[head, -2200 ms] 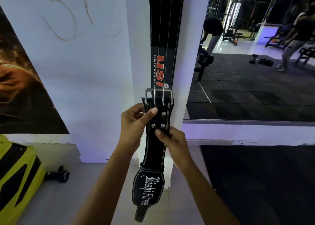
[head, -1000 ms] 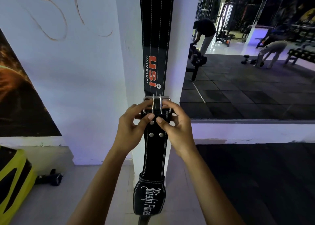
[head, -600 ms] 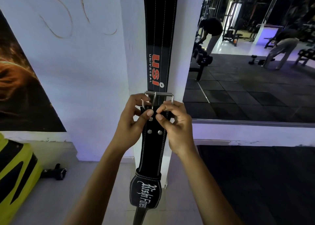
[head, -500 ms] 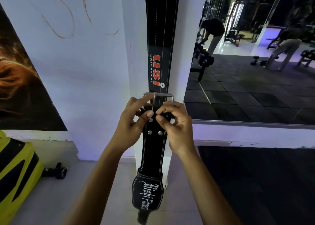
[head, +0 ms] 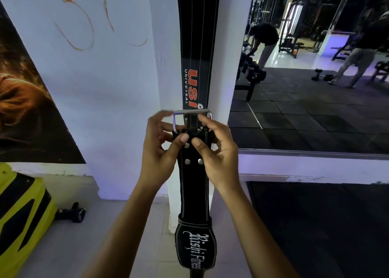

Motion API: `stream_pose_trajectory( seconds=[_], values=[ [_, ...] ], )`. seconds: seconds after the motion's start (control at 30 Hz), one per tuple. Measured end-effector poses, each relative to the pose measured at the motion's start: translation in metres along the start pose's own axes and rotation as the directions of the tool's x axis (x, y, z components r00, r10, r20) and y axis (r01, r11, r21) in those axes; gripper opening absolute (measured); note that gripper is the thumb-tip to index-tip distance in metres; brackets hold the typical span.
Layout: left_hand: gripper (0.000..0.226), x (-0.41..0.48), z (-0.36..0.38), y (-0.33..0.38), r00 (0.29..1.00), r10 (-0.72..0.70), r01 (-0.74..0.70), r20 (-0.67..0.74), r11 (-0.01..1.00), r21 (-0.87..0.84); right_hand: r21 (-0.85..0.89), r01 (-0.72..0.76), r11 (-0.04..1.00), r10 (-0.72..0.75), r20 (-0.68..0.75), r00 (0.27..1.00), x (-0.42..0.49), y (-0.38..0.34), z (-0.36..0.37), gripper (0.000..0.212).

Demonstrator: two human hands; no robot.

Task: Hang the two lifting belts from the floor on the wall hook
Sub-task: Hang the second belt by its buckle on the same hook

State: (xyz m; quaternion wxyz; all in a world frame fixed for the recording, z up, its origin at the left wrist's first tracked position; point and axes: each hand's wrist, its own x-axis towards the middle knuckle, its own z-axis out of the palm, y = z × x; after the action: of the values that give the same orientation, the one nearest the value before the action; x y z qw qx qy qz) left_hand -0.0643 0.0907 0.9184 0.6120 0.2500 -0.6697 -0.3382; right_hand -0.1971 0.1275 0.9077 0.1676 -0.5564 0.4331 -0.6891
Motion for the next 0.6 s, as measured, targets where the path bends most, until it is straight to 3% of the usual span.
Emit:
stream_pose_trajectory(
  seconds=[0.07, 0.13, 0.23, 0.33, 0.43, 0.6],
  values=[
    [0.049, 0.003, -0.002, 0.001, 0.995, -0.098, 0.1, 0.025, 0.993, -0.062, 0.099, -0.013, 0.995, 0.017, -0.041, 0.999, 0.0, 0.0, 0.001, 0.05],
    [0.043, 0.004, -0.002, -0.001, 0.99, -0.138, 0.139, 0.03, 0.989, -0.042, 0.163, -0.053, 0.985, 0.065, -0.069, 0.996, 0.0, 0.003, 0.0, 0.056],
    [0.028, 0.001, 0.001, -0.002, 0.975, -0.221, 0.219, -0.017, 0.97, -0.102, 0.114, -0.16, 0.981, 0.163, -0.021, 0.986, 0.002, 0.004, -0.003, 0.041],
    [0.021, -0.002, 0.003, -0.004, 0.962, -0.271, 0.262, -0.026, 0.948, -0.182, 0.093, -0.135, 0.986, 0.136, -0.012, 0.991, 0.008, 0.005, -0.008, 0.02],
    [0.024, 0.0, 0.005, -0.006, 0.952, -0.305, 0.294, -0.009, 0.925, -0.239, 0.028, -0.059, 0.998, 0.06, -0.018, 0.998, 0.014, 0.006, -0.013, 0.022],
    [0.022, 0.014, 0.008, -0.007, 0.942, -0.332, 0.335, 0.054, 0.907, -0.255, 0.038, -0.103, 0.994, 0.106, -0.092, 0.99, 0.02, 0.012, -0.016, 0.024]
  ],
)
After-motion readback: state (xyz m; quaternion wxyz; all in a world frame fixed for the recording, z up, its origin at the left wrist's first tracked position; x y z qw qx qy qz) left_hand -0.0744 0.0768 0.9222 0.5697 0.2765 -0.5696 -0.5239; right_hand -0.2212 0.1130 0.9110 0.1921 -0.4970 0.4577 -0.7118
